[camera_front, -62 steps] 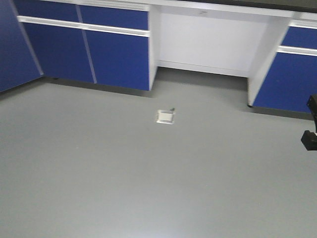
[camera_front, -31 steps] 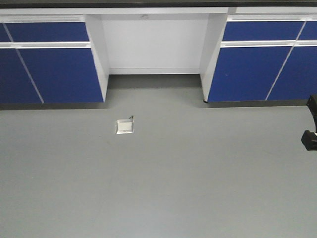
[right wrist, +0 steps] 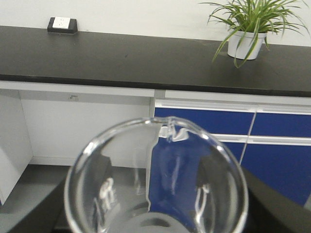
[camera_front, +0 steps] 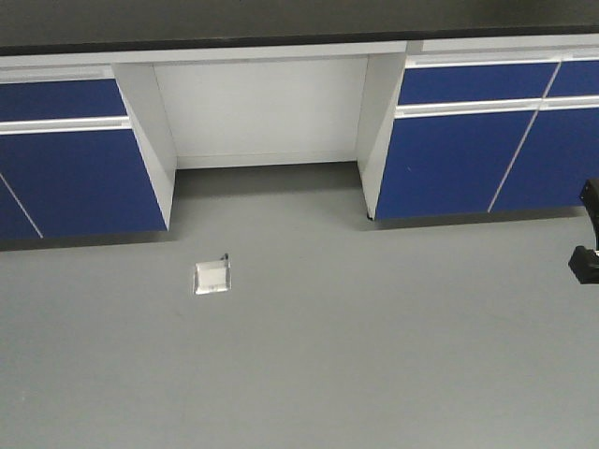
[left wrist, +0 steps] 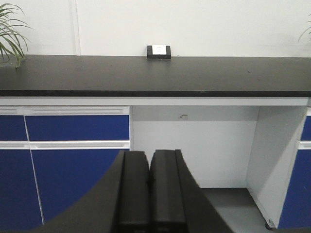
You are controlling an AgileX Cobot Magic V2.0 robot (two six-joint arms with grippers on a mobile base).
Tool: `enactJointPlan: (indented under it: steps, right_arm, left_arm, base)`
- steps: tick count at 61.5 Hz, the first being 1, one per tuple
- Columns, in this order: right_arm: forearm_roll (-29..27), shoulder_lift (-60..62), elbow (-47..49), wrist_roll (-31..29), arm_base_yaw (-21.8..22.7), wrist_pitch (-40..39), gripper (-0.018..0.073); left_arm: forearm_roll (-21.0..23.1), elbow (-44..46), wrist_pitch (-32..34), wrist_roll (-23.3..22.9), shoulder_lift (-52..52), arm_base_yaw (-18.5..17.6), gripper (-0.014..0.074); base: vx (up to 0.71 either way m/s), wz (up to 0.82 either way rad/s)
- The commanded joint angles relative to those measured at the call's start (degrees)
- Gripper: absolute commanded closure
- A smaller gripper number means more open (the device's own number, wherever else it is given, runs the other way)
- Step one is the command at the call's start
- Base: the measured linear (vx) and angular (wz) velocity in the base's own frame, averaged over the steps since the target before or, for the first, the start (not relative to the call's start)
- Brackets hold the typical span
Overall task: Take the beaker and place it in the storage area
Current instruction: 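Drive the base away and turn toward the bench with the outlet, then drive up to the bench, carrying the beaker in the right gripper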
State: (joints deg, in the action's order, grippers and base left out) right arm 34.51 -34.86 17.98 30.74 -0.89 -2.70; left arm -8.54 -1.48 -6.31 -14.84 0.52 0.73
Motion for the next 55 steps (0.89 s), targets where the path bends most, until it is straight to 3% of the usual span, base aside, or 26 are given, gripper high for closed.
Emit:
enactJointPlan:
  steps: [1, 55]
  right_arm:
    - [0.02, 0.2, 1.7, -0.13, 0.14, -3.95, 0.0564]
    - [0.02, 0.2, 1.7, -0.13, 0.14, -3.95, 0.0564]
  left_arm:
    - [0.32, -1.25, 4.84, -0.34, 1.09, -0.36, 0.0605]
    - [0.32, -1.25, 4.84, -0.34, 1.09, -0.36, 0.0605]
  base:
    - [0.39, 0.05]
    - [0.44, 0.02]
